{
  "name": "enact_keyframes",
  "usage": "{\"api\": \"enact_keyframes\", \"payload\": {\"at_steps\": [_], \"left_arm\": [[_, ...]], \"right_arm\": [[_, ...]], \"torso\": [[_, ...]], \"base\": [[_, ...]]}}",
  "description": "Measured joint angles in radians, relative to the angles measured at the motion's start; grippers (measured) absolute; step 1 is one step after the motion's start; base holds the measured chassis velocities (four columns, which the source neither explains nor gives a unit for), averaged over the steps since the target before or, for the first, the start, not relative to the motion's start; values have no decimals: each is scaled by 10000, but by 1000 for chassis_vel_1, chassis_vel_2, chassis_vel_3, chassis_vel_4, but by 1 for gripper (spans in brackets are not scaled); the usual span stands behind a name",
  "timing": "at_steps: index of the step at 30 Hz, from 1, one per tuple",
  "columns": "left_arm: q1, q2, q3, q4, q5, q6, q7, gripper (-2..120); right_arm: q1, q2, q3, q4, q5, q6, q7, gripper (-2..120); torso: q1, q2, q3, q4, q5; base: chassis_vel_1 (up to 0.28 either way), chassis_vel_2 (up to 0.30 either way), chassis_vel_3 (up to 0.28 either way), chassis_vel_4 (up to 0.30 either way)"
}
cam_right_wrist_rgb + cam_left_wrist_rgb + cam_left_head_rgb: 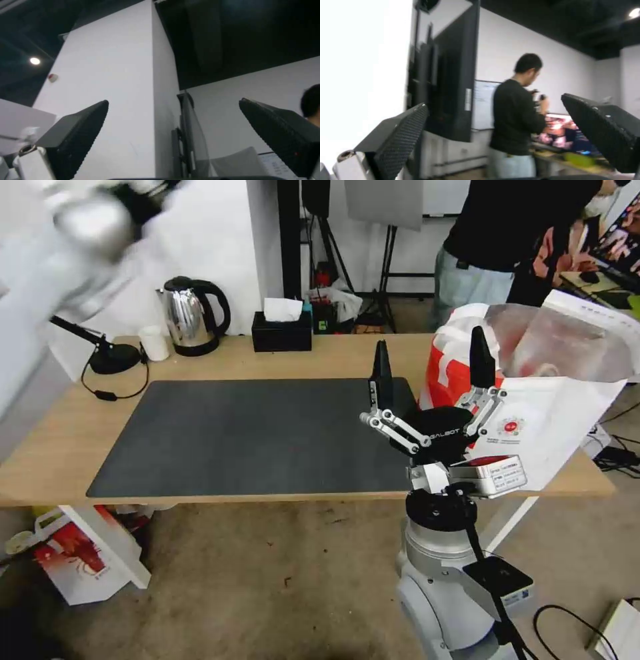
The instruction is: Pick up the trash from the table and place it into the takeout bag.
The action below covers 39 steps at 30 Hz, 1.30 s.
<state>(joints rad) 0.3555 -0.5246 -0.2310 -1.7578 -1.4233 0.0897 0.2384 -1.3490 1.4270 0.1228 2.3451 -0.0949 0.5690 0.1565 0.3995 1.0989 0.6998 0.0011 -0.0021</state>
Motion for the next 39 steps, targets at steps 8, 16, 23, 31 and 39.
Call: {"api": "enact_keyframes", "payload": {"at_steps": [8, 16, 23, 31, 39], "left_arm": [[4459, -1434, -2999, -2236, 3861, -1304, -554, 100], [8757, -4610, -3868, -5482, 8101, -2685, -2349, 100], [10118, -6530, -2970, -6186, 10703, -3294, -3506, 100], [10875, -8035, -2386, -6146, 12569, -4097, -3944, 100], [10725, -9365, -1538, -5791, 13427, -4271, -3922, 100]], "right_arm": [[-412, 209, 690, 403, -185, -109, 67, 100], [-318, 119, 769, 305, -205, -298, 187, 100], [-172, 140, 724, 109, -221, -452, 204, 100], [-6, 342, 399, -41, -180, -517, 46, 100], [432, 507, 108, -296, -80, -744, -130, 100]], "torso": [[4, -1, 3, -27, 17], [2, 0, 2, -12, 16], [2, -1, 3, -11, 9], [1, 0, 3, -10, 8], [3, -2, 4, -10, 7]], "base": [[0, 0, 0, 0], [0, 0, 0, 0], [0, 0, 0, 0], [0, 0, 0, 0], [0, 0, 0, 0]]}}
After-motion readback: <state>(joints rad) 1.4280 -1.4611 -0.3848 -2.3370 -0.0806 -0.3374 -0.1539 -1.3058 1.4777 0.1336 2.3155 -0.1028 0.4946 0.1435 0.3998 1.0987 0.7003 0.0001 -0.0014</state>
